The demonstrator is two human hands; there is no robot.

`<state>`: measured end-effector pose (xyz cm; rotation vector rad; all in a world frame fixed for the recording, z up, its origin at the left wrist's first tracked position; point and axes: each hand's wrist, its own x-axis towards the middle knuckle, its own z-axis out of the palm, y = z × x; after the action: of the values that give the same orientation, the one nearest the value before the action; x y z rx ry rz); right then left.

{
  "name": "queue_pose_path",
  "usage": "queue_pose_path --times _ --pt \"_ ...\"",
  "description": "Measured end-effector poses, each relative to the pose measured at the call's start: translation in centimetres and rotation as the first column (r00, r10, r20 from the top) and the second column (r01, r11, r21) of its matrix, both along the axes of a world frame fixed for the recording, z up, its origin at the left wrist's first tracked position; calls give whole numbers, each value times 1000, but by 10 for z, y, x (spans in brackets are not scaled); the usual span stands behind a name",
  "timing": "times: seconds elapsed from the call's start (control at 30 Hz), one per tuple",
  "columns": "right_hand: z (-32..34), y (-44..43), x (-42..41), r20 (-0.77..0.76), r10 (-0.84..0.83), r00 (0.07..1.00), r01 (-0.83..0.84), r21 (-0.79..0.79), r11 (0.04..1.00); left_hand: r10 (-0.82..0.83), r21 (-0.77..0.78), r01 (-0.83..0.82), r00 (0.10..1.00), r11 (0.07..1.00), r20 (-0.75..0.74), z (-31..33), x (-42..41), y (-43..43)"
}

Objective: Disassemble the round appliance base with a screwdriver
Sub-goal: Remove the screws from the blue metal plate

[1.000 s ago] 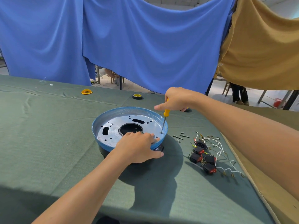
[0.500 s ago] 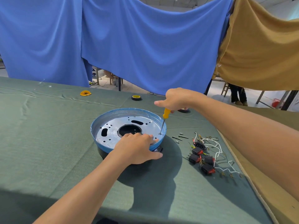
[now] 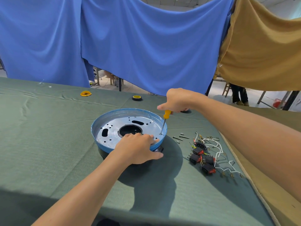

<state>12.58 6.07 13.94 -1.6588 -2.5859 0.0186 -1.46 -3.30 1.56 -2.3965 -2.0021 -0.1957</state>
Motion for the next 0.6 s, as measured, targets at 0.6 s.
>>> queue_pose_path --times 0.6 --pt "-1 2 -2 -82 11 997 -16 -61 998 -25 -313 69 990 947 140 27 -5 4"
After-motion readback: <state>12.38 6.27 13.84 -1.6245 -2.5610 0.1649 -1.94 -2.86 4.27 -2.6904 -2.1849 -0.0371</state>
